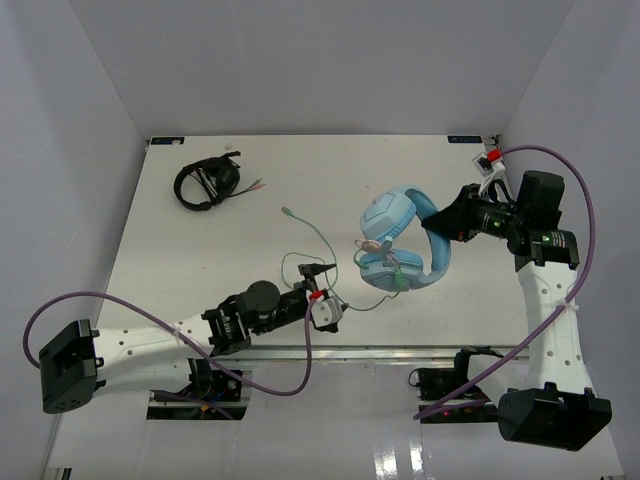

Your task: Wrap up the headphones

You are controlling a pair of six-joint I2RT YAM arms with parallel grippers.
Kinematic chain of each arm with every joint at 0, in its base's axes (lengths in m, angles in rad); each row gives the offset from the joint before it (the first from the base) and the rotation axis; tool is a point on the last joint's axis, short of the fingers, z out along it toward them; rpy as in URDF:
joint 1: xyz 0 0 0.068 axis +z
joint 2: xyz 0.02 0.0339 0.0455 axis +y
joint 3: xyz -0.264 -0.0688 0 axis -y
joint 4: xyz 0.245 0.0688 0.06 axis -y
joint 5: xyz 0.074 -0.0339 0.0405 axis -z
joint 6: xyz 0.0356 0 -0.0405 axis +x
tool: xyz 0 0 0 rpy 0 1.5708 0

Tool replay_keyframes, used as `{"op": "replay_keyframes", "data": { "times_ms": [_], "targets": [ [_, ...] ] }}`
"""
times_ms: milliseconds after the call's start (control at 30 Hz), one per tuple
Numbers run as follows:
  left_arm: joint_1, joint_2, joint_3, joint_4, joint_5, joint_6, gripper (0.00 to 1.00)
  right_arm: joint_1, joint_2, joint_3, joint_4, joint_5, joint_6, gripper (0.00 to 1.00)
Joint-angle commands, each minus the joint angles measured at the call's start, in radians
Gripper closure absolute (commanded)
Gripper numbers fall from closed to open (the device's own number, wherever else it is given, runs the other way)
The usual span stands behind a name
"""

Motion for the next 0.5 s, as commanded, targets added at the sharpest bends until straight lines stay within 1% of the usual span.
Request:
{"op": "replay_keyframes", "data": {
  "times_ms": [0,67,133,300,367,400,467],
  "targets": [
    [0.046,0.021,0.038,-0.027,0.095,0.05,0.09,-0.001,-0.027,0.03,-0.011,-0.087,0.03,0.92],
    [0.066,0.03,0.031,-0.033,0.109,0.05,0.14,-0.001,-0.025,0.034,-0.013,-0.095,0.031,0.92],
    [0.087,0.031,0.019,-0.024,0.113,0.048,0.23,-0.001,-0.022,0.042,-0.013,-0.103,0.036,0.92],
    [0.153,0.025,-0.018,0.005,0.143,0.032,0.48,-0.001,-0.017,0.052,-0.013,-0.128,0.054,0.92],
    [0.172,0.03,-0.024,0.019,0.157,0.018,0.57,-0.001,-0.017,0.052,-0.012,-0.133,0.061,0.92],
    [0.181,0.037,-0.025,0.027,0.165,0.013,0.63,-0.001,-0.016,0.052,-0.012,-0.136,0.062,0.92],
    [0.19,0.057,-0.019,0.031,0.186,0.007,0.71,-0.001,-0.017,0.05,-0.011,-0.141,0.066,0.92]
  ]
}}
